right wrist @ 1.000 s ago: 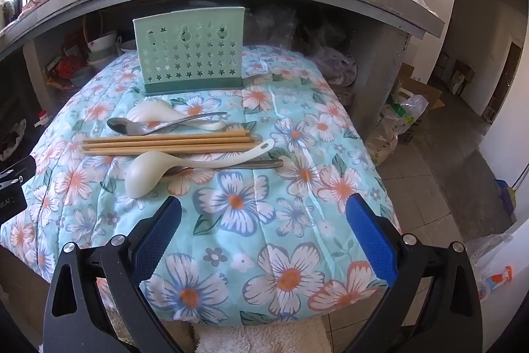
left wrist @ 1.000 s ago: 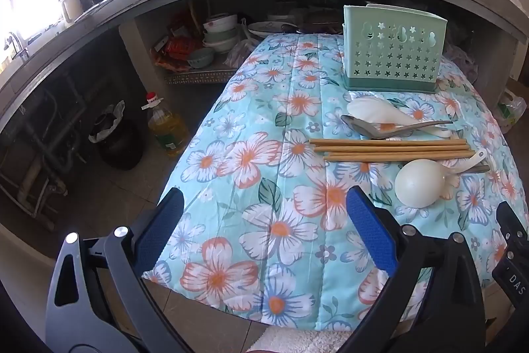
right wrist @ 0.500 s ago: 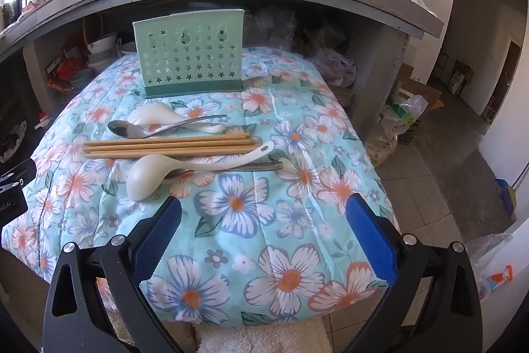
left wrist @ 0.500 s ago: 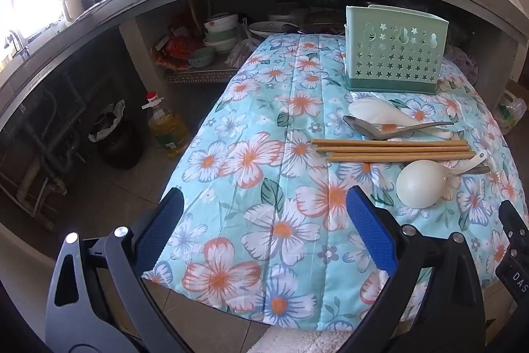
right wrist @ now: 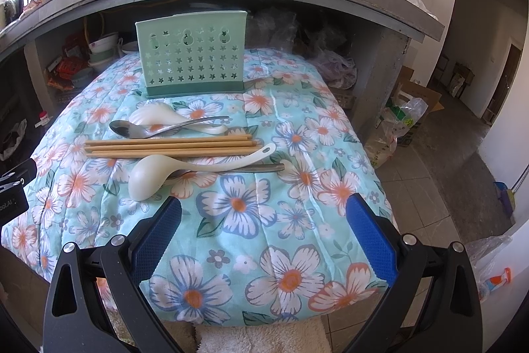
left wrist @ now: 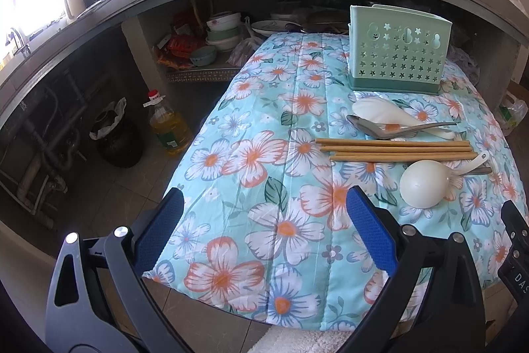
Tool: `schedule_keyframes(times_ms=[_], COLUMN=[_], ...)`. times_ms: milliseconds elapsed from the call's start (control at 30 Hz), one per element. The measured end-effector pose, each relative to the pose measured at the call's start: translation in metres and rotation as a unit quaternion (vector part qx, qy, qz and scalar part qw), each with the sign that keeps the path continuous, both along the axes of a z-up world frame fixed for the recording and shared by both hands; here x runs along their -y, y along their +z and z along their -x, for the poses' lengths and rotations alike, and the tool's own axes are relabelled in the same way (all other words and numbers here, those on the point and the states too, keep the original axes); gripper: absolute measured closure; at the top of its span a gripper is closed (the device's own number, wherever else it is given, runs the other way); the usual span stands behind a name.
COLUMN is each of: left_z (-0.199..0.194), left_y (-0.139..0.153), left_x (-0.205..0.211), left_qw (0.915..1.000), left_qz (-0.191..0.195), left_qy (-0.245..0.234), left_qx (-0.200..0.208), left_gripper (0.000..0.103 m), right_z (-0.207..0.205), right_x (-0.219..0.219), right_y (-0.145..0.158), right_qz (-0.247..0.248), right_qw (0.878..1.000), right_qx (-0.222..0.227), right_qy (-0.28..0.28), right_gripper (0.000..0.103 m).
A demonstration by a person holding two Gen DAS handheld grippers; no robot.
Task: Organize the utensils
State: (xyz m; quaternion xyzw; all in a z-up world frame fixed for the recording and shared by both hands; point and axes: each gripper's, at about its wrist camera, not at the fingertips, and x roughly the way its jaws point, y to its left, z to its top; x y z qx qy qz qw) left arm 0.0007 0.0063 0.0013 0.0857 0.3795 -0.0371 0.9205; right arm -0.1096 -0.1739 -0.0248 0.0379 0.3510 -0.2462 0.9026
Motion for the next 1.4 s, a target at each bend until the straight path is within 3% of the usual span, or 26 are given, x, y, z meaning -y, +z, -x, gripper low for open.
schedule_keyframes(times_ms=[1400], left_z=[-0.0025], left_y=[0.0027], left_x=[-0.0049], left_qw=[1.0000], left_qz=[-0.003], left_qy=[0.004], left_qx=[0.004], left_gripper=[0.008], right_z=[-0.0003], right_x=[-0.0005], right_y=[0.0028], right_qz=[0.001], right_qw=[1.000], right_qx=[0.003], right_qy=[-0.001], right_gripper=[0.006])
